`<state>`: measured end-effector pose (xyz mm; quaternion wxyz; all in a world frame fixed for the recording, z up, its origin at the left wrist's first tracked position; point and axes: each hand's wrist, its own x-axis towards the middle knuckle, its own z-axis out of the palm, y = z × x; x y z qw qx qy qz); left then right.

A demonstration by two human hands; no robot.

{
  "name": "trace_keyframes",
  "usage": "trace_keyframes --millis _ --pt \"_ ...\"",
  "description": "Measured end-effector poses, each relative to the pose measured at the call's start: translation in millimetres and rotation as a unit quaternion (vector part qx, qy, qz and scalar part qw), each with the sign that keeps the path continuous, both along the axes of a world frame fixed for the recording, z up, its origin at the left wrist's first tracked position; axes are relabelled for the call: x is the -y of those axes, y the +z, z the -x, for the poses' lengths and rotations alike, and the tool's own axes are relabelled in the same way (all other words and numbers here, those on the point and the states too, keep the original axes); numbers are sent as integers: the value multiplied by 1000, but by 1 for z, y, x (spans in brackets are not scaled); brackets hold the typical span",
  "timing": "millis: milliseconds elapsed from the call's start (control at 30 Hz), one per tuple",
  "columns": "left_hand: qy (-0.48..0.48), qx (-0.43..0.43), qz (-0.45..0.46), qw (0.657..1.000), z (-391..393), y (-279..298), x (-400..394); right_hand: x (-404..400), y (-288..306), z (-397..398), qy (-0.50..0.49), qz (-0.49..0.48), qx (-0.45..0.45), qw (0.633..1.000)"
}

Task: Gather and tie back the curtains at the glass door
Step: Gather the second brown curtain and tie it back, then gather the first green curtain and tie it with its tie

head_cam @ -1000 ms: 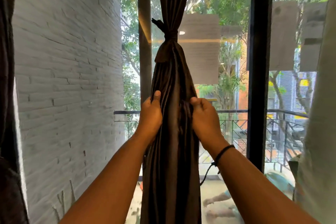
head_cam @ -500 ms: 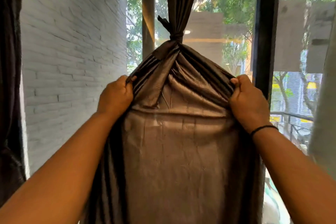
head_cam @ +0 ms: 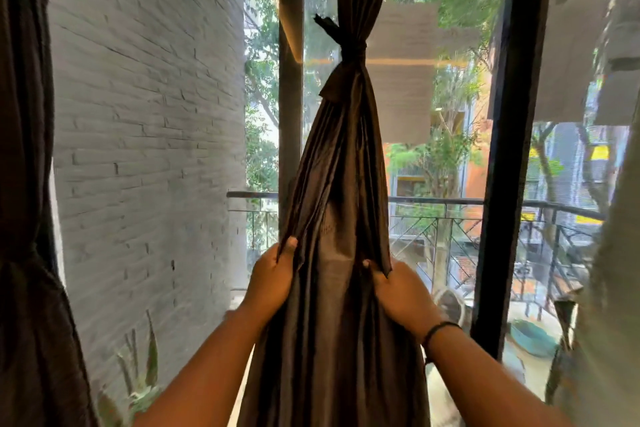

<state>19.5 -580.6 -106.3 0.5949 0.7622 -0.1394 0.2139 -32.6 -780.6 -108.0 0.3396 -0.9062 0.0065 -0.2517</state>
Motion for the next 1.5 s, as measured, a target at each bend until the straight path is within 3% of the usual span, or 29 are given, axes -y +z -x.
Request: trace_keyframes --millis 133,333,533,700,900,967,1067,1200,1300,1500 --pt "80 22 24 996 -4 -18 -18 0 -7 0 -78 34 -3 996" --pt "180 96 -96 974 -28 -11 -72 36 8 8 -186 29 -14 982" --pt "114 120 -78 983 -17 -26 -44 2 -11 13 -158 0 13 987" --pt "38 43 -79 995 -2 -86 -27 -21 -38 28 -152 -8 33 988" --pt "26 -24 -141 989 18 -150 -14 -10 -106 63 -166 71 -85 980" --pt "41 -66 -222 972 32 -173 -7 0 -134 83 -170 118 -123 971" --pt "33 -233 -349 907 61 -212 4 21 -168 118 -183 165 -192 950" --pt "-44 -378 -412 828 118 -257 32 65 -205 176 -183 187 -254 931" --pt "-103 -376 -461 797 183 -267 82 107 -230 240 -186 174 -286 924" --pt "-194 -317 -513 773 301 -284 201 198 -275 380 -199 202 -350 893"
